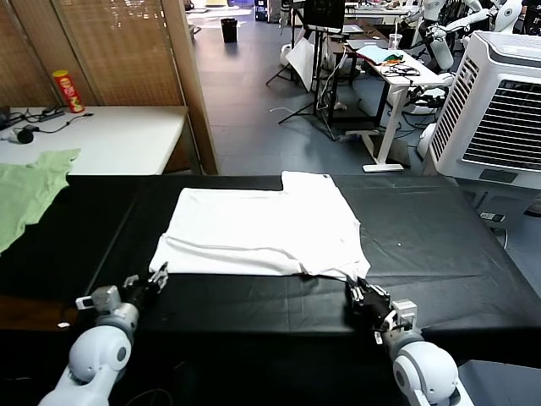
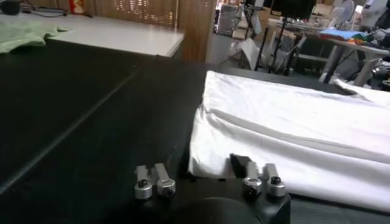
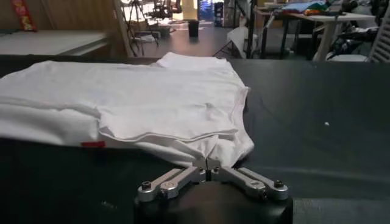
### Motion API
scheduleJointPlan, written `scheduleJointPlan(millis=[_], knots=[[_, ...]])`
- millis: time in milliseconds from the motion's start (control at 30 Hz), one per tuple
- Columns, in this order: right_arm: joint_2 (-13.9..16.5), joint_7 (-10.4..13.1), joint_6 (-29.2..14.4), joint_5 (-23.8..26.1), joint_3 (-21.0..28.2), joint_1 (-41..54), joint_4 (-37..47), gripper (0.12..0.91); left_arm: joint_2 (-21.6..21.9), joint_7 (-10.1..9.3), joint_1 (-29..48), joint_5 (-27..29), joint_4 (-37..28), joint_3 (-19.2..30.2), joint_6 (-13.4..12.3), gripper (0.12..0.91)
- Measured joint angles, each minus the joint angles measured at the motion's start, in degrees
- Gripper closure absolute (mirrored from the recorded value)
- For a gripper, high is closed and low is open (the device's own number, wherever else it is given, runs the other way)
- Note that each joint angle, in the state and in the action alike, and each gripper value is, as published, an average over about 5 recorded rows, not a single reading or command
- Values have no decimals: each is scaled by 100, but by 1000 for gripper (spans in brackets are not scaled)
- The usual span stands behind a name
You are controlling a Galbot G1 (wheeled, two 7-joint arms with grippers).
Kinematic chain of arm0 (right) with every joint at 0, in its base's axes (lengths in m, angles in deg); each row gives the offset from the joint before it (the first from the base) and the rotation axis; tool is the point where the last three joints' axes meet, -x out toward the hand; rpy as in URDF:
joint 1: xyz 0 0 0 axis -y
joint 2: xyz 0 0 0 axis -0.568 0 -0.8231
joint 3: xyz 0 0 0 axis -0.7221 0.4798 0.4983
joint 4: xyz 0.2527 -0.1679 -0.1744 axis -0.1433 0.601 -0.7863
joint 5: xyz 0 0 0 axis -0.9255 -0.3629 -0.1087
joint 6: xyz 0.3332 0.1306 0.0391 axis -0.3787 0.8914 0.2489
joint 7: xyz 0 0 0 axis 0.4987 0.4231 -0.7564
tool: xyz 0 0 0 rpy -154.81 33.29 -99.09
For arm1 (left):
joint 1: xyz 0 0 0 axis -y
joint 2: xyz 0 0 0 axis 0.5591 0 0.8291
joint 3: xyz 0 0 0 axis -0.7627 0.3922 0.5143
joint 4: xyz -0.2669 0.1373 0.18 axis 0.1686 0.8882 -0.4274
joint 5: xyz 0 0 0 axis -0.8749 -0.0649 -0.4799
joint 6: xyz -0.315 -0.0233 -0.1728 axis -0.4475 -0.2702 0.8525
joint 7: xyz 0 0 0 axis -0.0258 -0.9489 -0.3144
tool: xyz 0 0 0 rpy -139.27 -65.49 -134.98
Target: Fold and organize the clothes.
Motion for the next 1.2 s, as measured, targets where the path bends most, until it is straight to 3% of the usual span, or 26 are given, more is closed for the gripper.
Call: scheduleJointPlan(millis=[100, 267, 433, 633, 767, 867, 933, 1033, 1200], knots=[[157, 176, 268, -296, -78, -13, -130, 902, 89, -76, -78, 22, 95, 24, 73, 888], [361, 493, 760, -664, -237, -217, -450, 902, 414, -240, -322, -6, 355, -27, 216, 902], [386, 720, 1032, -662, -403, -660, -870, 902, 796, -339, -781, -18, 799, -178, 336, 902], [306, 876, 1176, -611, -580, -1284, -1384, 902, 1086, -337, -1510, 59, 1403, -433, 393, 902], [234, 797, 1181, -554, -617, -1601, -1632, 883, 1199, -329, -1953, 81, 1648, -647, 402, 902], [199, 645, 1186, -477, -608, -1750, -1750, 771, 1217, -368, -2236, 31, 1770, -798, 438, 900], [207, 582, 1233, -441, -599, -1821, -1836, 654, 1185, -434, -2361, 0, 1837, -865, 495, 883], [249, 571, 1339, -426, -614, -1900, -1980, 487, 1114, -532, -2498, -52, 1937, -929, 614, 771], [330, 592, 1401, -545, -726, -1966, -2234, 277, 1044, -685, -2695, -267, 2139, -1081, 804, 489]])
